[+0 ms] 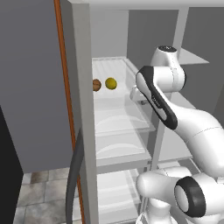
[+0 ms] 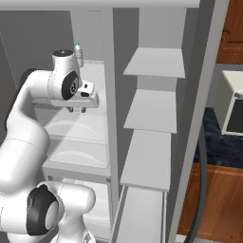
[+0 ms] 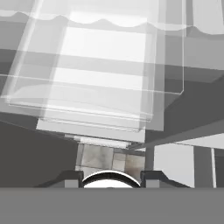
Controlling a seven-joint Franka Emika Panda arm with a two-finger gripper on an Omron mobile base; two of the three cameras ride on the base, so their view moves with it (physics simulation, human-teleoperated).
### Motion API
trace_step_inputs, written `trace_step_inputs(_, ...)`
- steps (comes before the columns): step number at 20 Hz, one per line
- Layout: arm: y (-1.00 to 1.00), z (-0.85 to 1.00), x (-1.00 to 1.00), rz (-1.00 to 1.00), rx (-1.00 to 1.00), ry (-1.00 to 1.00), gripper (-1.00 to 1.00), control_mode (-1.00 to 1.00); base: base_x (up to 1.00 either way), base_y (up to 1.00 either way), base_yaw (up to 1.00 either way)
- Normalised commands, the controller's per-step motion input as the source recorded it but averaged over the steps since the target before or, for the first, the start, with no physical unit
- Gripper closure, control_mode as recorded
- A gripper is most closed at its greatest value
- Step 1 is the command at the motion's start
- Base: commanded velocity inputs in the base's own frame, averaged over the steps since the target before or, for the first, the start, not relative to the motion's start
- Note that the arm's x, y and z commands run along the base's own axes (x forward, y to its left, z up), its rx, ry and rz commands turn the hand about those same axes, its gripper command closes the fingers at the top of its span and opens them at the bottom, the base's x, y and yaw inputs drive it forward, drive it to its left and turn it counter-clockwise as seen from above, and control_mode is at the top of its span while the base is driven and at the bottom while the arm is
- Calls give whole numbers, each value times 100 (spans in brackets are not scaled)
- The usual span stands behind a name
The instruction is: Take the lemon and potato from the fridge shelf and place them in the freezer drawer to begin freezing them.
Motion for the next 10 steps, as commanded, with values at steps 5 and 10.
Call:
trace_step_inputs(5, 5, 1, -13, 0, -1, -11, -100, -100, 0, 0, 0)
trace_step_inputs(10, 27, 18, 0, 0, -3, -22, -100, -100, 0, 0, 0)
